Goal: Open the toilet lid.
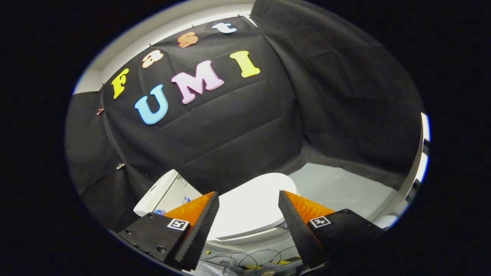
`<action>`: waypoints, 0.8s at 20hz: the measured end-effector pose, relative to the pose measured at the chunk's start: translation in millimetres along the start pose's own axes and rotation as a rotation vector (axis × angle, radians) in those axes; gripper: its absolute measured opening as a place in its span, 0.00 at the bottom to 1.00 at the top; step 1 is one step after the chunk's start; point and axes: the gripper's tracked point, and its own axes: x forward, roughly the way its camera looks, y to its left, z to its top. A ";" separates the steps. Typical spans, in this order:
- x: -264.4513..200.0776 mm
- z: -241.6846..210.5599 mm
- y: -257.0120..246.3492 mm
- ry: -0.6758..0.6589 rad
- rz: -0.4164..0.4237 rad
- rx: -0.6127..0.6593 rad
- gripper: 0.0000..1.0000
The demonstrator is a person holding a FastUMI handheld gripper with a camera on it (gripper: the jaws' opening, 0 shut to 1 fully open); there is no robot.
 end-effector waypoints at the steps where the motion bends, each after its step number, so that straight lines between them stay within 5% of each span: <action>1: 7.0 -9.0 -8.7 0.021 -0.003 0.025 0.97; 16: 96.7 -126.9 -101.7 0.185 -0.027 0.329 0.94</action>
